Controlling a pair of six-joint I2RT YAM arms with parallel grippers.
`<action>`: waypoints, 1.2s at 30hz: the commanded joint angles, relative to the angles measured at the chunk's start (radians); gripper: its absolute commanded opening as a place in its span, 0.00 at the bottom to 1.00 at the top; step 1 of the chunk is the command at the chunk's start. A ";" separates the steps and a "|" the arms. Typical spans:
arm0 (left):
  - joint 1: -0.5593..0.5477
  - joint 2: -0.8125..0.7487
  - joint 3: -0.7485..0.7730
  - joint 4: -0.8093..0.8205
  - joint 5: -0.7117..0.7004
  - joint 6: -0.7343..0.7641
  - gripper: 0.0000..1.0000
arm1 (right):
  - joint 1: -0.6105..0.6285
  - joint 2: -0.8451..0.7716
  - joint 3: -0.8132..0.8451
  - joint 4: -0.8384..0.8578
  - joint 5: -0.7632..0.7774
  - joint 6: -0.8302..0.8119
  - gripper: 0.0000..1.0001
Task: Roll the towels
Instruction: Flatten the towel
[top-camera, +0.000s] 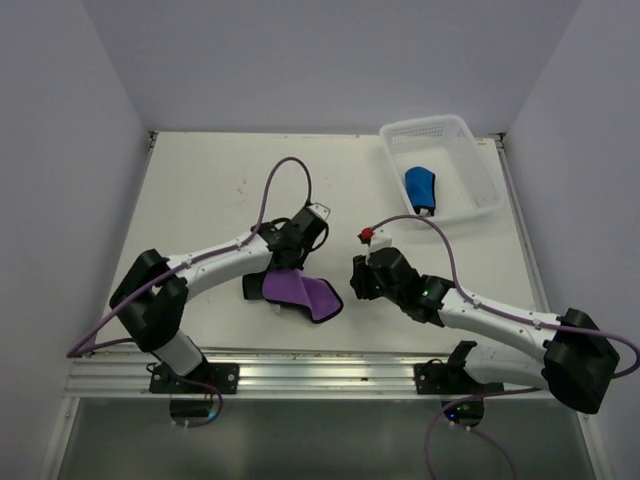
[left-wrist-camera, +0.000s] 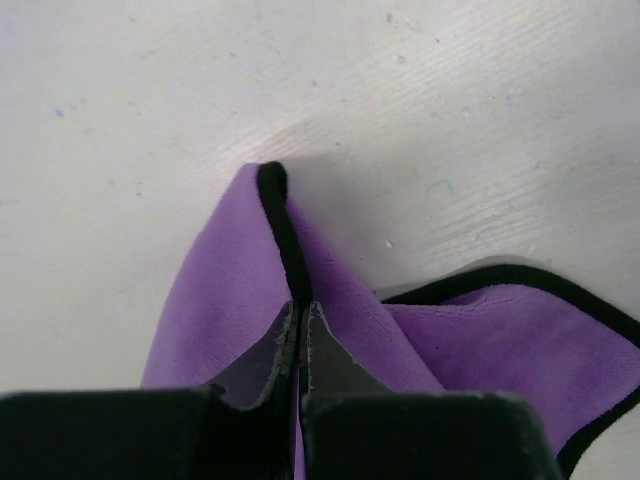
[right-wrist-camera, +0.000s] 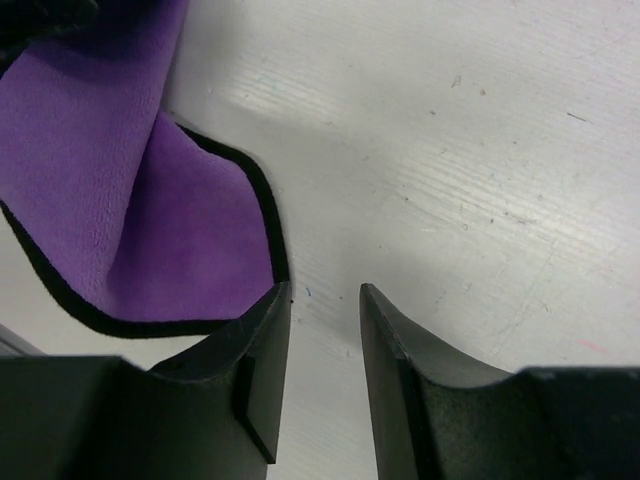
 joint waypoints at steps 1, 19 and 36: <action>-0.003 -0.132 0.086 -0.057 -0.138 -0.025 0.00 | -0.005 -0.021 0.041 0.039 -0.073 -0.052 0.39; -0.004 -0.396 0.222 -0.179 -0.099 -0.119 0.00 | 0.133 -0.030 0.012 0.265 -0.130 -0.144 0.54; -0.004 -0.557 0.119 -0.167 0.006 -0.202 0.00 | 0.235 0.248 0.058 0.619 -0.244 0.020 0.60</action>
